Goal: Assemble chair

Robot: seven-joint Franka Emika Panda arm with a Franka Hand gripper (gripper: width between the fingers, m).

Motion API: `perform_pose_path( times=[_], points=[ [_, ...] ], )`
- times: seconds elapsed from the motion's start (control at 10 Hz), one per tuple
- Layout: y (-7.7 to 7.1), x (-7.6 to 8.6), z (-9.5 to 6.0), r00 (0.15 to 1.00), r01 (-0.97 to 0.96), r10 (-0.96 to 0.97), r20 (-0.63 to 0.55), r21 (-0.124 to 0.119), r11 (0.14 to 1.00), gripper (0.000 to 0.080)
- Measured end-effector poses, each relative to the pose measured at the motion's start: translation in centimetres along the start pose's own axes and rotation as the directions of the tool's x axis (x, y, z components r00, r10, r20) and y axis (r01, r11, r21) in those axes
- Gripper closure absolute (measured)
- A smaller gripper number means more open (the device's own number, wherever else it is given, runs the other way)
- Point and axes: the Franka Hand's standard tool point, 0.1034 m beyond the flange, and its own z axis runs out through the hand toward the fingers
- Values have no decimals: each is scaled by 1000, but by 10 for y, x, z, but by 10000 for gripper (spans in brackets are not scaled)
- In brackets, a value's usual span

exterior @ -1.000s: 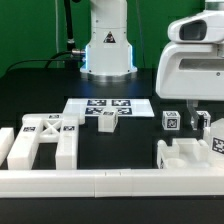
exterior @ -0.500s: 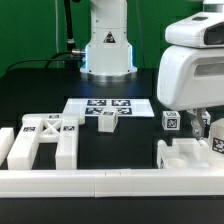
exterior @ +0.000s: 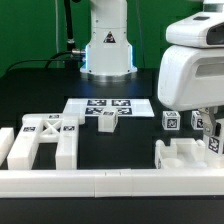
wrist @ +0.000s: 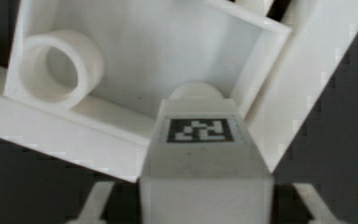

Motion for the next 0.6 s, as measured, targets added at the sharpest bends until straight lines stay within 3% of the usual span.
perform_pose_path(
  times=[0.2, 0.4, 0.6],
  points=[
    [0, 0, 0, 999, -39, 39, -1, 4, 999, 512],
    [0, 1, 0, 968, -249, 249, -10, 15, 968, 512],
    [-3, 2, 0, 858, -514, 514, -8, 24, 858, 512]
  ],
)
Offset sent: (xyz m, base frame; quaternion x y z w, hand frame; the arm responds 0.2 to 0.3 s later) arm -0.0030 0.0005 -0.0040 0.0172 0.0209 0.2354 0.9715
